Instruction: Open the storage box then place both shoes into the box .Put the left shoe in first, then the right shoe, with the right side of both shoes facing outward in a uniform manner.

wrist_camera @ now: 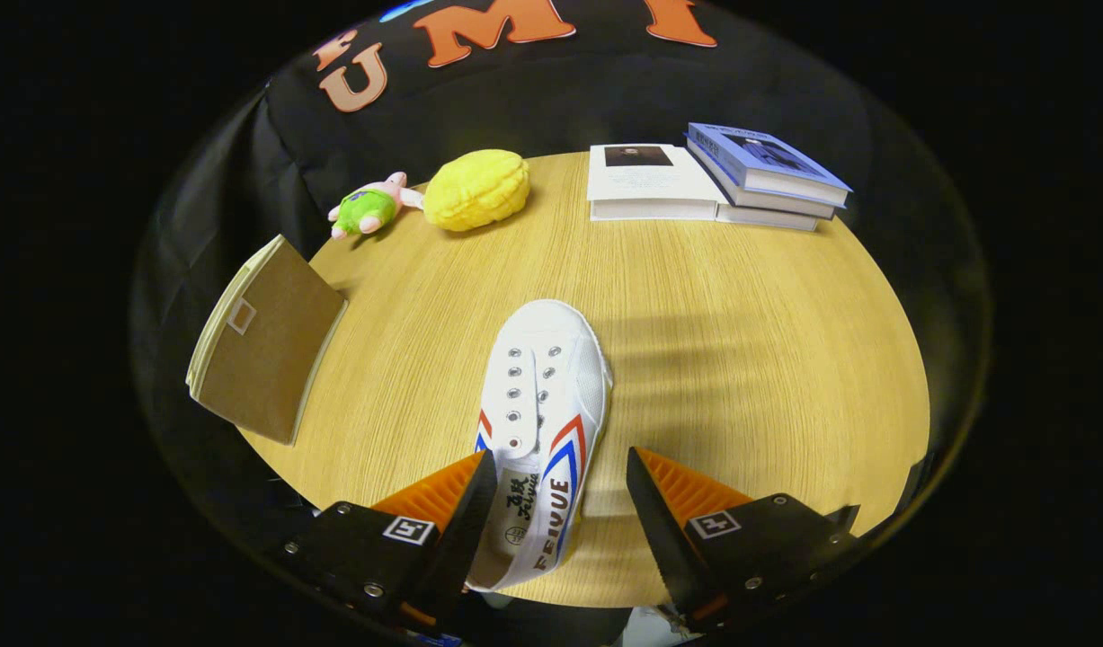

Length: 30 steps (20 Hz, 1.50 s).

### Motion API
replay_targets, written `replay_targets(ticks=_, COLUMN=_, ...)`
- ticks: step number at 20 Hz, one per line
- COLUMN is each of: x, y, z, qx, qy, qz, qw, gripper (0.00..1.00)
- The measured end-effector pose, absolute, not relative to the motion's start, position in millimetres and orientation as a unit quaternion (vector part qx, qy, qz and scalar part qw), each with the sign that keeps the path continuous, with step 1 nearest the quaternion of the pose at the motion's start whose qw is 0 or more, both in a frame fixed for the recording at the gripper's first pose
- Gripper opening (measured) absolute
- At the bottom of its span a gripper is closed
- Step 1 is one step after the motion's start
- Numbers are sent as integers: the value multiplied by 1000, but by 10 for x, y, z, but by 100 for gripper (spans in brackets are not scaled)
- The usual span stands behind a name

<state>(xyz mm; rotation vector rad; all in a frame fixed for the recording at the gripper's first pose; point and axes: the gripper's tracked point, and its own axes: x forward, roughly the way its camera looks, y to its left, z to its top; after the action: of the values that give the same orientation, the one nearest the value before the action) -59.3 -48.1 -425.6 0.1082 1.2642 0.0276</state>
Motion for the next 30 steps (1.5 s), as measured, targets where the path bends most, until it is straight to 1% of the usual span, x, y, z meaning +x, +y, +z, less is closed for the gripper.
replay_targets(ticks=2, x=-577, y=-496, z=-4350, qx=51, qy=596, qz=4, qw=801, gripper=84)
replay_targets(ticks=4, x=-603, y=-448, z=-4423, qx=65, qy=603, qz=5, qw=795, gripper=78)
replay_targets(ticks=6, x=-620, y=-444, z=-4474, qx=84, qy=608, qz=-8, qw=790, gripper=68)
replay_targets(ticks=7, x=-603, y=-490, z=-4492, qx=93, qy=612, qz=-22, qw=785, gripper=55)
replay_targets(ticks=8, x=-587, y=-498, z=-4483, qx=109, qy=609, qz=-33, qw=785, gripper=48)
replay_targets(ticks=9, x=-592, y=-505, z=-4485, qx=121, qy=610, qz=-40, qw=782, gripper=36)
replay_targets(ticks=11, x=-578, y=-514, z=-4503, qx=135, qy=605, qz=-47, qw=783, gripper=21)
replay_targets(ticks=14, x=-595, y=-435, z=-4446, qx=161, qy=611, qz=-60, qw=773, gripper=16)
replay_targets(ticks=17, x=-496, y=-302, z=-4369, qx=147, qy=604, qz=-60, qw=781, gripper=9)
replay_targets(ticks=21, x=-277, y=128, z=-4154, qx=177, qy=591, qz=-36, qw=786, gripper=9)
replay_targets(ticks=30, x=411, y=1437, z=-3394, qx=135, qy=548, qz=51, qw=824, gripper=9)
